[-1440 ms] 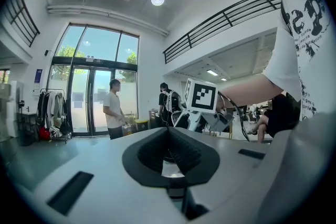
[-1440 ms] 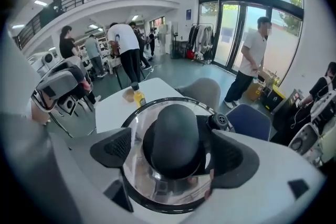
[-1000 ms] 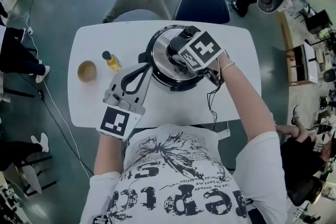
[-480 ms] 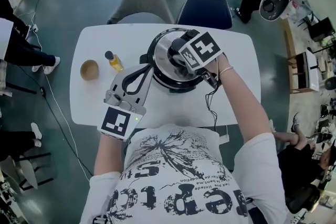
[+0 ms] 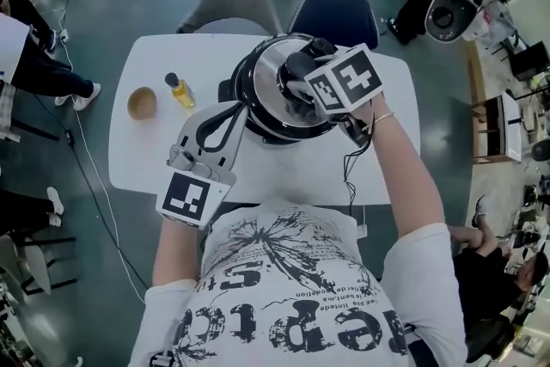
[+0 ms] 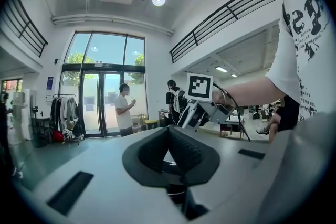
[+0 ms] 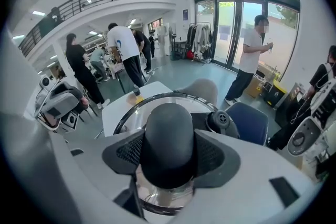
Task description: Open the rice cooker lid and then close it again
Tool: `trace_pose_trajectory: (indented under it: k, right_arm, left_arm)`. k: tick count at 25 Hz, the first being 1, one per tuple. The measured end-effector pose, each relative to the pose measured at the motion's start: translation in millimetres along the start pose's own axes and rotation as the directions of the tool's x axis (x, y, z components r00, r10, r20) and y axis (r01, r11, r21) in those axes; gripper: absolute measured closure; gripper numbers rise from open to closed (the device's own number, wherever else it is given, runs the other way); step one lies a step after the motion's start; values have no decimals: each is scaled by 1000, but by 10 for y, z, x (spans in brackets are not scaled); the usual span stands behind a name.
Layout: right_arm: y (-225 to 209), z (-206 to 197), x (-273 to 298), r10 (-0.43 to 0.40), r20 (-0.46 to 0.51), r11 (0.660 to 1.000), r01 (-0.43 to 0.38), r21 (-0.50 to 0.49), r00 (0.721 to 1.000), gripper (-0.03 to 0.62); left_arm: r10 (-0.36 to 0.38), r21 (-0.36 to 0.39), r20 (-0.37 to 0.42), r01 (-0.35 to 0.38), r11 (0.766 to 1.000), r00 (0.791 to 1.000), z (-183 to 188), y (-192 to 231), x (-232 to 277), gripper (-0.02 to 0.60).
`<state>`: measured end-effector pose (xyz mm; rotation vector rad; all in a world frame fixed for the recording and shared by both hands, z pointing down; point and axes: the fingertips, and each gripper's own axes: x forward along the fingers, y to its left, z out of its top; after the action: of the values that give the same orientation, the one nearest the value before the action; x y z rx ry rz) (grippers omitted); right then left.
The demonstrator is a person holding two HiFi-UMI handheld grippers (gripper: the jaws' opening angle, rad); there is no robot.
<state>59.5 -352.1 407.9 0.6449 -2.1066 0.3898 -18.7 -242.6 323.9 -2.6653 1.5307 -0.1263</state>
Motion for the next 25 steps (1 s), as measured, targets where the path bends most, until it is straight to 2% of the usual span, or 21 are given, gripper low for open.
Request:
trace_pose_trajectory:
  k: [7,19,25]
  right_arm:
    - [-89,-692,-398,5,-22,1000,-6,-21,1000,303]
    - [37,-1857,-944,48,-15,999,-48,-9,999,303]
    - [106,-2220,-1023,74,-29,997,-74,-3,997,303]
  left_arm:
    - [29,-2,-4,-29,1000,1000,17,-628,-11,568]
    - [59,-6,-40,-60,998,997,3,-1764,-215,568]
    - [65,-14,-50,-66,998,997,-29,-2073,-279,568]
